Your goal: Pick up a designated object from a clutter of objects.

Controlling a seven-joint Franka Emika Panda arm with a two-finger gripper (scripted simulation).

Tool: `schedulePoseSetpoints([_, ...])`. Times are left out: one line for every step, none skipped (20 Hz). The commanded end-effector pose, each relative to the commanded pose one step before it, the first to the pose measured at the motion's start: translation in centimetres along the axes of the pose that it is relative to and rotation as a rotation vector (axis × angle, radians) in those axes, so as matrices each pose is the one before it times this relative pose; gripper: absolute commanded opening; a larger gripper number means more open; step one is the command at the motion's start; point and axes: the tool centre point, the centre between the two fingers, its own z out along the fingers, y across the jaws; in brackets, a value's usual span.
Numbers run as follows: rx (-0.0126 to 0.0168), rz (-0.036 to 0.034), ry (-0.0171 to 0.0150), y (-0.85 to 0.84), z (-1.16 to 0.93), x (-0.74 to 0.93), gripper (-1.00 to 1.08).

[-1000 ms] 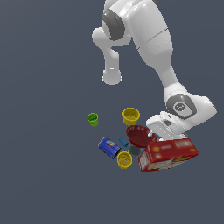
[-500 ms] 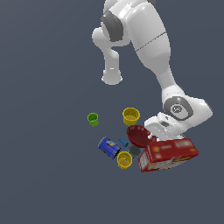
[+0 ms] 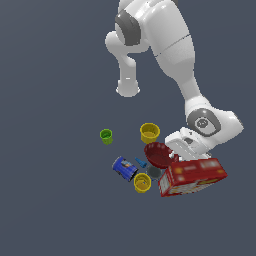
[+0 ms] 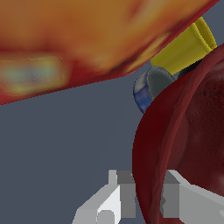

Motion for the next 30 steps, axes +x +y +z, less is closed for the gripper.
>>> schedulePoseSetpoints([0.00156, 0.00083, 0.00093, 0.416, -0.645, -0.068, -1.0])
schedulePoseSetpoints([0.0, 0.0, 0.0, 0.245, -0.324, -0.088, -1.0])
schedulePoseSetpoints([0.00041, -0.00002, -0.00074, 0.285, -0.351, -0.094, -1.0])
schedulePoseSetpoints([0.0, 0.0, 0.0, 0.321, -0.426, -0.115, -1.0])
schedulePoseSetpoints([0.00048, -0.00001, -0.00085, 0.367, -0.454, -0.12, -1.0])
schedulePoseSetpoints([0.0, 0.0, 0.0, 0.406, -0.54, -0.145, -1.0])
schedulePoseSetpoints([0.00059, 0.0, -0.00104, 0.46, -0.571, -0.149, -1.0])
schedulePoseSetpoints([0.00034, 0.0, -0.0006, 0.507, -0.652, -0.172, -1.0])
schedulePoseSetpoints([0.00042, 0.00001, -0.00074, 0.555, -0.712, -0.186, -1.0])
schedulePoseSetpoints([0.00034, 0.00002, -0.0006, 0.597, -0.773, -0.202, -1.0])
schedulePoseSetpoints([0.00048, 0.00003, -0.00085, 0.637, -0.817, -0.21, -1.0])
schedulePoseSetpoints([0.00034, 0.00003, -0.0006, 0.669, -0.873, -0.224, -1.0])
schedulePoseSetpoints([0.00034, 0.00004, -0.0006, 0.701, -0.916, -0.234, -1.0])
schedulePoseSetpoints([0.00049, 0.00007, -0.00084, 0.733, -0.948, -0.236, -1.0])
schedulePoseSetpoints([0.00035, 0.00006, -0.00059, 0.755, -0.99, -0.247, -1.0])
schedulePoseSetpoints([0.00035, 0.00008, -0.00059, 0.758, -0.994, -0.244, -1.0])
schedulePoseSetpoints([0.0, 0.0, 0.0, 0.744, -1.01, -0.254, -1.0])
schedulePoseSetpoints([0.00061, 0.0002, -0.00101, 0.764, -0.975, -0.223, -1.0])
schedulePoseSetpoints([0.0, 0.0, 0.0, 0.738, -1.004, -0.245, -1.0])
schedulePoseSetpoints([0.0, 0.0, 0.0, 0.735, -1.001, -0.24, -1.0])
schedulePoseSetpoints([0.00035, 0.00027, -0.00053, 0.752, -0.98, -0.215, -1.0])
schedulePoseSetpoints([0.0, 0.0, 0.0, 0.727, -0.991, -0.228, -1.0])
schedulePoseSetpoints([0.0, 0.0, 0.0, 0.723, -0.986, -0.222, -1.0])
schedulePoseSetpoints([0.0, 0.0, 0.0, 0.719, -0.981, -0.214, -1.0])
schedulePoseSetpoints([-0.00014, 0.00056, 0.00037, 0.738, -0.991, -0.206, -1.0])
schedulePoseSetpoints([0.0, 0.0, 0.0, 0.712, -0.971, -0.199, -1.0])
schedulePoseSetpoints([-0.00046, 0.00025, 0.00082, 0.696, -0.981, -0.209, -1.0])
schedulePoseSetpoints([-0.00034, 0.00014, 0.00058, 0.662, -0.927, -0.189, -1.0])
schedulePoseSetpoints([-0.00034, 0.00011, 0.00059, 0.618, -0.871, -0.173, -1.0])
schedulePoseSetpoints([-0.00049, 0.0001, 0.00084, 0.572, -0.825, -0.164, -1.0])
